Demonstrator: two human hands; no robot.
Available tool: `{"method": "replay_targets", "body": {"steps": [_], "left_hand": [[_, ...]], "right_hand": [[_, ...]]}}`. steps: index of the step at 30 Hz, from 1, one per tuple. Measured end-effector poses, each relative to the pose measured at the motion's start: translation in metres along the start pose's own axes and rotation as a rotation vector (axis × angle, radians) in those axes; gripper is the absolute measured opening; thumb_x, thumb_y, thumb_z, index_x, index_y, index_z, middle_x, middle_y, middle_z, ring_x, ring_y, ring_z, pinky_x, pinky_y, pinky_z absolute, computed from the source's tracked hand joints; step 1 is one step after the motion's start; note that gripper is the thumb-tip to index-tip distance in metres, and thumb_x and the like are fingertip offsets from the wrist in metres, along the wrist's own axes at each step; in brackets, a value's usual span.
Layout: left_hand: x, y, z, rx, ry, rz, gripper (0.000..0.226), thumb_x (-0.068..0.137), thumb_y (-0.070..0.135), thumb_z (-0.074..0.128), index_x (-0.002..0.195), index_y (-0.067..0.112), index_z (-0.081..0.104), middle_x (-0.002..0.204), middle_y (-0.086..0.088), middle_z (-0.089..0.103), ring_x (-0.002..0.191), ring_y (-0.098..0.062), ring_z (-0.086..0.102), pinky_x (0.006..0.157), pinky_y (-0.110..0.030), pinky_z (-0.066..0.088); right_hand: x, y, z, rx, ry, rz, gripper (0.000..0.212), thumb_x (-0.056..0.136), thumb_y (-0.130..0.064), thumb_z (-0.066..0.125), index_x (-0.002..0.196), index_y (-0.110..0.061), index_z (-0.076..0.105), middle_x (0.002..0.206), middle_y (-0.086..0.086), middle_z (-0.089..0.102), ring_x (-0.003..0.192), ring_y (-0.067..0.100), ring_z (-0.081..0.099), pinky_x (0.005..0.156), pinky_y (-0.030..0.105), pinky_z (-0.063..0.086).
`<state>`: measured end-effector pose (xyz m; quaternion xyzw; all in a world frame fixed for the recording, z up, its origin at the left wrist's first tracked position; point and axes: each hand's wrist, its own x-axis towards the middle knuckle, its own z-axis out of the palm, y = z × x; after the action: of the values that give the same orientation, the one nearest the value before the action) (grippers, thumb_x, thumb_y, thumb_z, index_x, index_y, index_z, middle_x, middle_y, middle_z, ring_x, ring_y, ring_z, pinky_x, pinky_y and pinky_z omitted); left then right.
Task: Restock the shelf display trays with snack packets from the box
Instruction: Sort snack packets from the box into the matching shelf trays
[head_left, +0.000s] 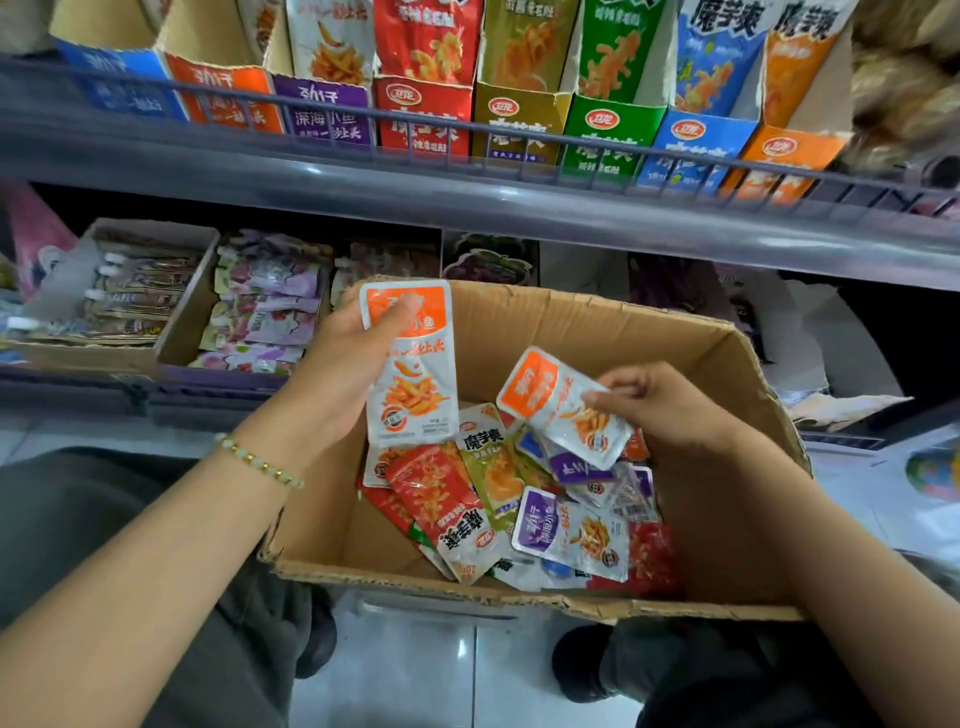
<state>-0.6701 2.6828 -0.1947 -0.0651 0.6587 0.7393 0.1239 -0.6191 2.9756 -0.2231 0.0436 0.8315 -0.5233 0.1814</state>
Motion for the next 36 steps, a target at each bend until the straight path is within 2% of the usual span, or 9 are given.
{"method": "replay_targets", "body": {"steps": [3, 8, 12, 17, 22, 25, 29, 34, 36], "left_hand": [[0.001, -0.006, 0.002, 0.021, 0.022, 0.008, 0.012, 0.096, 0.030, 0.052, 0.099, 0.025, 0.063, 0.088, 0.009, 0.073, 0.077, -0.007, 0.071, 0.072, -0.030, 0.055], [-0.007, -0.007, 0.018, -0.020, -0.080, -0.012, 0.024, 0.101, 0.033, 0.040, 0.097, 0.025, 0.061, 0.087, 0.008, 0.073, 0.076, -0.006, 0.070, 0.061, -0.018, 0.055], [-0.012, -0.010, 0.029, 0.178, -0.173, 0.045, 0.033, 0.081, 0.047, 0.065, 0.106, 0.025, 0.063, 0.100, 0.002, 0.073, 0.091, -0.015, 0.070, 0.080, -0.032, 0.057], [-0.014, -0.016, 0.029, 0.319, -0.104, 0.072, 0.016, 0.082, 0.029, 0.073, 0.095, 0.024, 0.065, 0.093, 0.002, 0.072, 0.084, -0.013, 0.070, 0.074, -0.030, 0.058], [-0.008, -0.017, 0.019, 0.208, -0.126, 0.040, 0.012, 0.092, 0.026, 0.060, 0.100, 0.018, 0.063, 0.097, -0.004, 0.072, 0.081, -0.013, 0.070, 0.069, -0.027, 0.056], [-0.005, -0.018, 0.018, 0.091, -0.128, -0.035, 0.016, 0.096, 0.027, 0.053, 0.105, 0.017, 0.061, 0.093, 0.001, 0.072, 0.073, -0.007, 0.070, 0.057, -0.021, 0.055], [-0.002, -0.018, 0.020, 0.047, -0.071, -0.093, 0.010, 0.095, 0.030, 0.055, 0.098, 0.023, 0.061, 0.091, 0.001, 0.072, 0.076, -0.011, 0.070, 0.061, -0.025, 0.056], [-0.003, -0.015, 0.017, 0.071, -0.171, -0.128, 0.056, 0.065, 0.035, 0.078, 0.113, 0.012, 0.061, 0.101, -0.005, 0.074, 0.089, -0.021, 0.071, 0.078, -0.038, 0.057], [0.000, -0.018, 0.017, 0.157, -0.123, -0.123, 0.056, 0.067, 0.031, 0.082, 0.112, 0.011, 0.057, 0.102, -0.007, 0.072, 0.091, -0.024, 0.070, 0.083, -0.042, 0.056]], "right_hand": [[-0.012, -0.020, -0.004, 0.167, 0.012, -0.032, 0.020, 0.089, -0.013, 0.061, 0.096, 0.005, 0.067, 0.084, 0.014, 0.075, 0.068, 0.016, 0.071, 0.060, 0.021, 0.057], [-0.013, -0.040, 0.017, 0.368, 0.083, -0.064, 0.016, 0.082, -0.022, 0.065, 0.086, -0.007, 0.068, 0.080, 0.011, 0.074, 0.064, 0.016, 0.070, 0.059, 0.023, 0.057], [-0.008, -0.046, 0.042, 0.346, 0.118, -0.093, 0.011, 0.087, -0.014, 0.065, 0.078, -0.008, 0.063, 0.074, 0.008, 0.074, 0.061, 0.014, 0.070, 0.056, 0.021, 0.055], [-0.009, -0.046, 0.049, 0.282, -0.004, -0.083, 0.014, 0.084, -0.022, 0.066, 0.081, -0.008, 0.064, 0.081, 0.010, 0.074, 0.072, 0.017, 0.072, 0.062, 0.023, 0.057], [0.018, 0.012, 0.007, -0.052, 0.069, 0.257, 0.043, 0.091, -0.046, 0.057, 0.117, -0.012, 0.063, 0.114, 0.007, 0.068, 0.103, 0.022, 0.066, 0.094, 0.040, 0.052], [0.028, 0.051, 0.007, -0.243, -0.024, 0.490, 0.047, 0.092, -0.039, 0.059, 0.129, -0.010, 0.054, 0.130, 0.011, 0.058, 0.102, 0.020, 0.060, 0.081, 0.027, 0.052], [0.040, 0.075, 0.017, -0.647, -0.013, 0.482, 0.068, 0.088, -0.054, 0.058, 0.145, -0.021, 0.038, 0.147, 0.013, 0.032, 0.137, 0.033, 0.030, 0.113, 0.040, 0.030], [0.034, 0.079, 0.024, -0.711, 0.073, 0.436, 0.051, 0.078, -0.050, 0.072, 0.116, -0.021, 0.053, 0.132, 0.007, 0.040, 0.127, 0.027, 0.036, 0.104, 0.037, 0.036], [0.032, 0.076, 0.023, -0.662, 0.082, 0.394, 0.042, 0.078, -0.042, 0.075, 0.103, -0.019, 0.051, 0.124, 0.007, 0.050, 0.116, 0.024, 0.049, 0.096, 0.039, 0.045]]}}
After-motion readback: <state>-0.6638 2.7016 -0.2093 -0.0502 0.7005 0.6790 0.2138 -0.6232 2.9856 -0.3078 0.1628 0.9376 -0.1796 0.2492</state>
